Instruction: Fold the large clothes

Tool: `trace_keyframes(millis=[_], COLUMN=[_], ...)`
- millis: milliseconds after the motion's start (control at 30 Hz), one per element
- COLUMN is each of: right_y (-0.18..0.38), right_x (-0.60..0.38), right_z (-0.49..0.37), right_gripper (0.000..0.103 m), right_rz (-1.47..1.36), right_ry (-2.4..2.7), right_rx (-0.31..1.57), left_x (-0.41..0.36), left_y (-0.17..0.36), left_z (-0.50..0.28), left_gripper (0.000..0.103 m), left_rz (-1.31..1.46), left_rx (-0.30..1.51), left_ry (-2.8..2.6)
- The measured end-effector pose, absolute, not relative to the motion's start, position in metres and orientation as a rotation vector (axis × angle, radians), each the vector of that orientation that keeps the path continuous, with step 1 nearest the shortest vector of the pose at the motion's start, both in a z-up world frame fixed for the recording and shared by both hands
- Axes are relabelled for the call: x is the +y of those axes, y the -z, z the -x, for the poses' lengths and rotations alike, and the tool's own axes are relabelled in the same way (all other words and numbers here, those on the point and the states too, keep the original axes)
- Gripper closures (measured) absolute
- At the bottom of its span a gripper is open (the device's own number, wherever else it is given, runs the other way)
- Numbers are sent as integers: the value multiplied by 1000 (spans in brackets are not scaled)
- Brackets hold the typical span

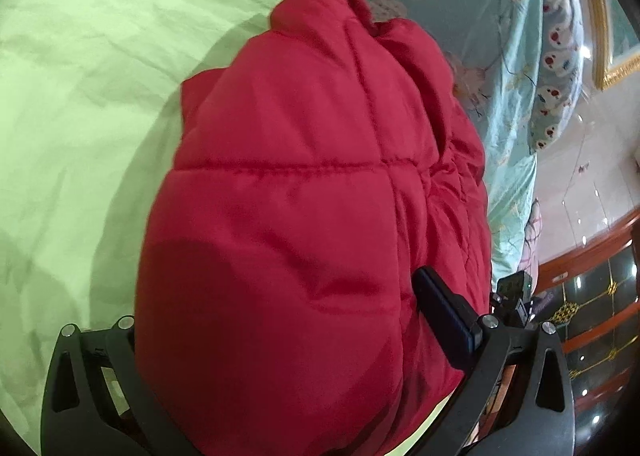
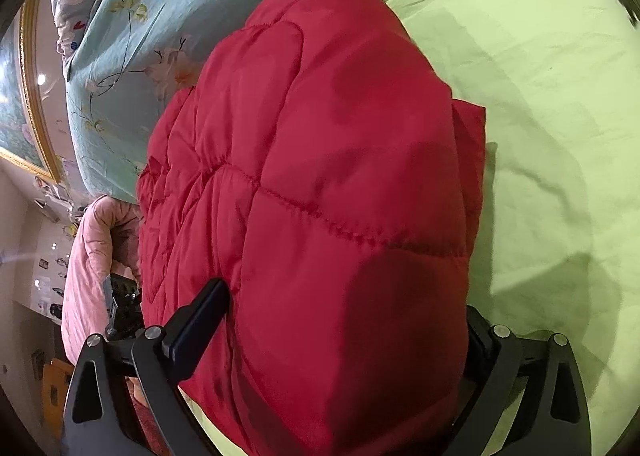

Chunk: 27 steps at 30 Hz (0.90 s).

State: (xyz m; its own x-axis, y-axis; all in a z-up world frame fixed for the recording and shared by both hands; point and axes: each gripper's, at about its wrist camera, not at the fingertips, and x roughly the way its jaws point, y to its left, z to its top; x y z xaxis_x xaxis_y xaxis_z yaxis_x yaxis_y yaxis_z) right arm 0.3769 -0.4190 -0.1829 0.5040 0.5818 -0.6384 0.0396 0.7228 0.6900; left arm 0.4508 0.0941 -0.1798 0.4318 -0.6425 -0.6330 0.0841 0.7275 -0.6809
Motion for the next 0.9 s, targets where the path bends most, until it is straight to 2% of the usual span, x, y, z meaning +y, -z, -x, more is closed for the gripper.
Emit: trace_keyframes(millis=[100,267,367,600,900], right_y=[182,173,166,154,130], right_x=[-417,-414,-413,-410,-402], right_z=[-378,-377,-375,-366,-343], right_gripper=[17,44,53,62,65], right_rz=[-703,-679,-668,-664,-636], right_ry=[-374,-390,-396,-410,-448], right_rx=[997,977,962,939,920], left_x=[93,91,91,88,92], left_y=[176,164,158,140,120], left_z=[-447,-438,-435,-423,-383], left_gripper=[10,26,33,44,49], left_rz=[602,567,568,568,581], left_rx=[1001,953,936,905,870], left_ry=[480,449,449,463,473])
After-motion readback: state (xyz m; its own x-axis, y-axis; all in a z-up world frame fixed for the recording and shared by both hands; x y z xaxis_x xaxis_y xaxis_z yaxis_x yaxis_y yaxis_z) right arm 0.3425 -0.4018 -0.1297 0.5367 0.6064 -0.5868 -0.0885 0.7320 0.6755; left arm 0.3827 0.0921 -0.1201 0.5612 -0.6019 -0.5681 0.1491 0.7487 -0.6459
